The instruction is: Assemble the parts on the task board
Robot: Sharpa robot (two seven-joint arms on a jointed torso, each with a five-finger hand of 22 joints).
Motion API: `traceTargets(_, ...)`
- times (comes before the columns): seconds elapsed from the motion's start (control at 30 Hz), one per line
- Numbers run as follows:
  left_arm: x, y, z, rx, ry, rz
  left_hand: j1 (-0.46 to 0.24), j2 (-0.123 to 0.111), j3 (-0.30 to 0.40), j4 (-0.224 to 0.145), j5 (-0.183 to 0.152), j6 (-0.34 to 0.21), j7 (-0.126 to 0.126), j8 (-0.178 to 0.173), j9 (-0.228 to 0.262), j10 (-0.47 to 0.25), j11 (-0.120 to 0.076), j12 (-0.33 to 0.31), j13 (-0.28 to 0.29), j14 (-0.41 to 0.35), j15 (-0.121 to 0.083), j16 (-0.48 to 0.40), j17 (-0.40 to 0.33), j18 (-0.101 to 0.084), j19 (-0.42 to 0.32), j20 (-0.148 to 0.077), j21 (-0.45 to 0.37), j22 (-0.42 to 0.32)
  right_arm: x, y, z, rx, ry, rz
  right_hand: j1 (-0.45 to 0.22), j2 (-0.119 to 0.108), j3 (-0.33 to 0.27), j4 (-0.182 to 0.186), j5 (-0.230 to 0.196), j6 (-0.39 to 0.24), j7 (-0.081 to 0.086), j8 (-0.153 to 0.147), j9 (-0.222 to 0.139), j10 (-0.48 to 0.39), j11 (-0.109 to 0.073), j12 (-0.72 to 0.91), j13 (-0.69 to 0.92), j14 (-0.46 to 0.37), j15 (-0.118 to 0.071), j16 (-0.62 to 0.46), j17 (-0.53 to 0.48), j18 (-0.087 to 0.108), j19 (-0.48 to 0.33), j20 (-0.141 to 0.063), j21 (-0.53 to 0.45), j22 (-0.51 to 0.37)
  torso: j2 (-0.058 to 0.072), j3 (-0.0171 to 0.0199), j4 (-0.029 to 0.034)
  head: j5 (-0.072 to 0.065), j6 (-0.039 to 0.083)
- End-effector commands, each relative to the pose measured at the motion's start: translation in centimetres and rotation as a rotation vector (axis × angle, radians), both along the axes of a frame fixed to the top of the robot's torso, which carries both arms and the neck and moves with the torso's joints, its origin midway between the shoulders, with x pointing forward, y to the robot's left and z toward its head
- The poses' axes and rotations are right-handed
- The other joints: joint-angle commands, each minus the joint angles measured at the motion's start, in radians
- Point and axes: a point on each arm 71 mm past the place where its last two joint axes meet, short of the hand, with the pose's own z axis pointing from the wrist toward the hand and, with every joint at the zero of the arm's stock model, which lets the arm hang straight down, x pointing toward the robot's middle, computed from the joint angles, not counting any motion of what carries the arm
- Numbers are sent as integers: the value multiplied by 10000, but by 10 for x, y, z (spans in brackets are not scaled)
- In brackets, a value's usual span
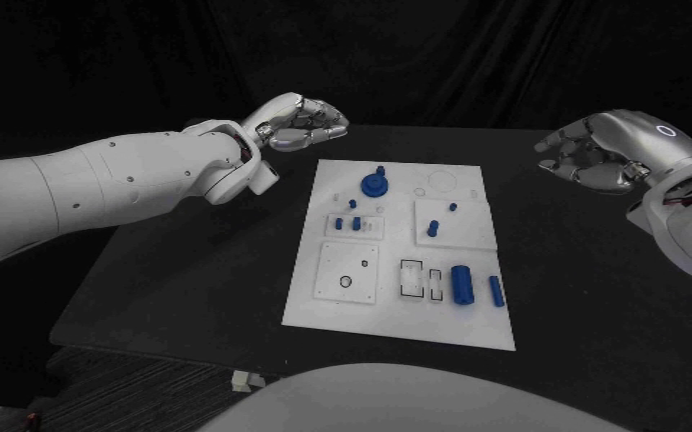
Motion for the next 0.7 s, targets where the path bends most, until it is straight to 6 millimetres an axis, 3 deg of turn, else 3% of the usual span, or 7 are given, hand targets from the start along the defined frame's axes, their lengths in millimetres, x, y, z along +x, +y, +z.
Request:
traceTargets(0.03, -5, -15, 5, -3981, 1403, -830, -782, 448, -803, 36, -825, -676, 21, -79, -436, -1411, -64, -950, -1221, -1786, -19, -2131, -1629, -52, -1160, -59, -1298, -1027, 4, 5, -6, -784, 864, -161, 119, -69, 226, -13, 44, 66, 14, -81, -24, -300, 43, -686, -540, 555, -28, -99, 692, 163, -50, 16, -145, 1199, 42, -109, 243, -293, -1)
traceTargets(0.1, -9, -22, 1, -4536, 1896, -1181, -1322, 519, -1233, 9, -1062, -1583, -4, -194, -746, -2452, -133, -1849, -1873, -3041, 22, -3182, -2672, -89, -1699, 8, -1418, -1419, 6, 9, -8, -1014, 1139, -61, 173, -130, 407, -25, 23, 60, 68, -109, -25, -528, 139, -1302, -1062, 529, 45, -199, 599, 178, -87, 62, -303, 1161, 45, -139, 315, -417, -1)
traceTargets(0.23, -17, -31, -6, -5144, 2474, -1672, -1620, 590, -1657, 25, -1057, -3013, -290, -288, -1210, -3131, -459, -2520, -2375, -3753, 256, -3768, -3444, -154, -2912, 184, -1548, -4118, 6, 15, -13, -1293, 1480, 146, 185, -206, 625, -41, 17, 65, 225, -142, -21, -935, 395, -2278, -1941, 475, 232, -347, 457, 194, -159, 200, -561, 1105, 81, -205, 413, -624, -1)
traceTargets(0.3, -22, -34, -10, -5417, 2779, -1899, -1674, 337, -1815, 43, -1055, -4427, -664, -403, -1667, -3550, -856, -2989, -2718, -3964, 192, -3916, -3727, -37, -3500, 288, -1653, -6009, 5, 18, -18, -1468, 1645, 328, 161, -244, 784, -32, -43, 26, 437, -204, -35, -1231, 712, -3115, -2773, 436, 545, -411, 387, 173, -199, 408, -680, 1092, 106, -250, 481, -771, -1)
traceTargets(0.4, -27, -37, -14, -5619, 2990, -2050, -1779, 72, -1703, 57, -1052, -4789, -786, -420, -1800, -3772, -986, -3220, -2869, -3964, 139, -3916, -3727, 76, -3683, 340, -1706, -6922, 4, 20, -25, -1704, 1788, 532, 6, -366, 820, -10, -306, -76, 477, -304, -74, -1527, 856, -3925, -3672, 389, 613, -471, 307, 220, -230, 527, -788, 1091, 160, -349, 692, -1086, -1)
traceTargets(0.6, -33, -37, -17, -5780, 3110, -2051, -1642, -353, -1053, 59, -1054, -5384, -1385, -459, -2037, -4079, -1605, -3554, -3089, -3964, -159, -3916, -3727, 273, -4063, 431, -1953, -10177, 3, 28, -40, -2128, 2150, 869, -92, -350, 373, -402, -629, -976, 221, -394, -283, -2728, 867, -4809, -4907, 102, 400, -841, -61, 368, -604, 429, -1612, 952, 226, -430, 830, -1261, -1)
traceTargets(0.7, -35, -36, -19, -5798, 3111, -1987, -1609, -558, -892, 59, -1050, -5624, -1580, -490, -2117, -4168, -1797, -3663, -3148, -3964, -207, -3916, -3727, 338, -4068, 505, -1970, -10390, 3, 33, -46, -2219, 2290, 1057, -25, -280, 280, -586, -378, -1120, 40, -391, -282, -2869, 866, -4778, -5081, 22, 408, -908, -137, 388, -684, 420, -1778, 945, 299, -479, 956, -1442, 76)
